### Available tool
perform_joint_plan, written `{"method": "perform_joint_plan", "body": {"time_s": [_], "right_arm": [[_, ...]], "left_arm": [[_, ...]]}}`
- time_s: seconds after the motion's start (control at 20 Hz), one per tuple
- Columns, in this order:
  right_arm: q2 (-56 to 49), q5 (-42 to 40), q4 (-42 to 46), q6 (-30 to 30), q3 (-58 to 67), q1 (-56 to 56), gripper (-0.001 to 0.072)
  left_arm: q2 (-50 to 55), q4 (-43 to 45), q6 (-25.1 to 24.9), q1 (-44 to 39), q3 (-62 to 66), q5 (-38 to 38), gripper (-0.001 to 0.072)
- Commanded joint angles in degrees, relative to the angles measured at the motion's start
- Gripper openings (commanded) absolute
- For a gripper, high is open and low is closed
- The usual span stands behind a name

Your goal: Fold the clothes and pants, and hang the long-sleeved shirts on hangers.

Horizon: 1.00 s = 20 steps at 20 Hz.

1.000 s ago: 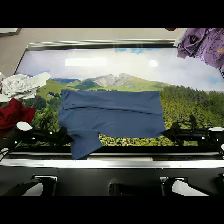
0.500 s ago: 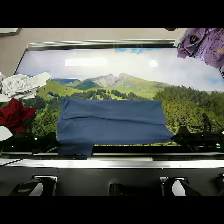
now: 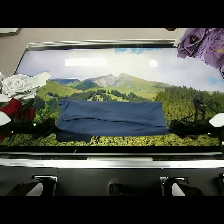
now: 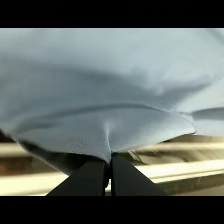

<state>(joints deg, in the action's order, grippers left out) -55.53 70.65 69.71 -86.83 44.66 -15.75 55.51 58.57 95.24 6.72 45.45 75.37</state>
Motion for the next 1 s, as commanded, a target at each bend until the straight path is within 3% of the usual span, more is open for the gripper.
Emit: {"method": "perform_joint_plan", "body": {"time_s": [0.0,0.25,0.55,0.95], "right_arm": [[-5.7,-4.7,4.5,-3.2,5.3,3.9,0.0036],[-13.9,-6.7,3.0,-1.3,10.8,3.9,0.0036],[-23.2,-8.2,1.7,0.9,19.3,5.4,0.0036],[-33.2,-14.7,3.2,-2.6,23.4,8.6,0.0038]], "left_arm": [[7.6,-0.1,-2.6,0.0,5.0,-3.5,0.0018],[19.0,-0.1,-6.8,0.0,12.6,-4.8,0.0018],[30.2,-0.1,-8.2,0.0,23.4,-5.0,0.0019],[43.3,-0.2,-8.5,-0.2,36.5,-5.1,0.0019]]}}
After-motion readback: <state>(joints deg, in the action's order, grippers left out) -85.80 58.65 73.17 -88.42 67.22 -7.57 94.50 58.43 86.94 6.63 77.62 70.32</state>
